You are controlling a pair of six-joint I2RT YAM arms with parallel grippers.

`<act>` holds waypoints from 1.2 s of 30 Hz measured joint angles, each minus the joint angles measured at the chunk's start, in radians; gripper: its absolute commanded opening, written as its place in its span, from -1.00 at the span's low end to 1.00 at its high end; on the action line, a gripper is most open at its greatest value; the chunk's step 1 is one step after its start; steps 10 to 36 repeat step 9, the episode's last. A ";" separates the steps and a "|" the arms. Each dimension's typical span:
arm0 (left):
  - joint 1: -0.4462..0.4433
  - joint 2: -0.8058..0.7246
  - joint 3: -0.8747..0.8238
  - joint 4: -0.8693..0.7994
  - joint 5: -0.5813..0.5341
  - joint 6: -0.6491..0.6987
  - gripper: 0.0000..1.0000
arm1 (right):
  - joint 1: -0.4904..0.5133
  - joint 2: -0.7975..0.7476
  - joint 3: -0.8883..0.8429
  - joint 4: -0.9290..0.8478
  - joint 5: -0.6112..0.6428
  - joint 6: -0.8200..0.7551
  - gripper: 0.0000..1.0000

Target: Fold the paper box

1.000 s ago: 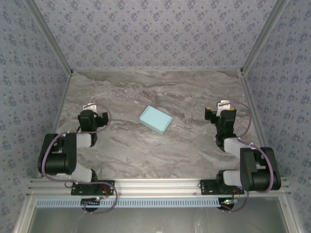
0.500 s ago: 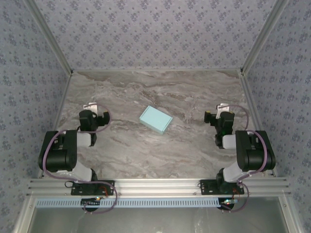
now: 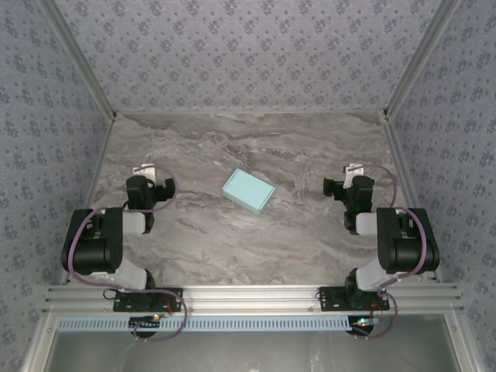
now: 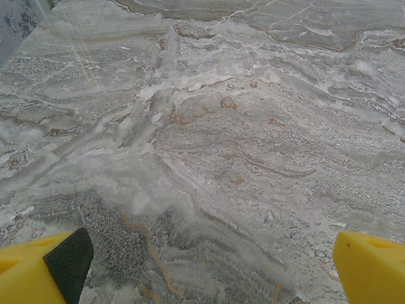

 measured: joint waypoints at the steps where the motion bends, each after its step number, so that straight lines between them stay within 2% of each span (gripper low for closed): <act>1: 0.000 0.000 0.000 0.000 0.000 0.000 0.99 | -0.002 0.000 0.000 -0.002 -0.001 0.000 1.00; 36: 0.000 0.000 0.000 0.000 0.000 0.000 0.99 | -0.003 0.000 0.002 -0.004 -0.008 0.000 1.00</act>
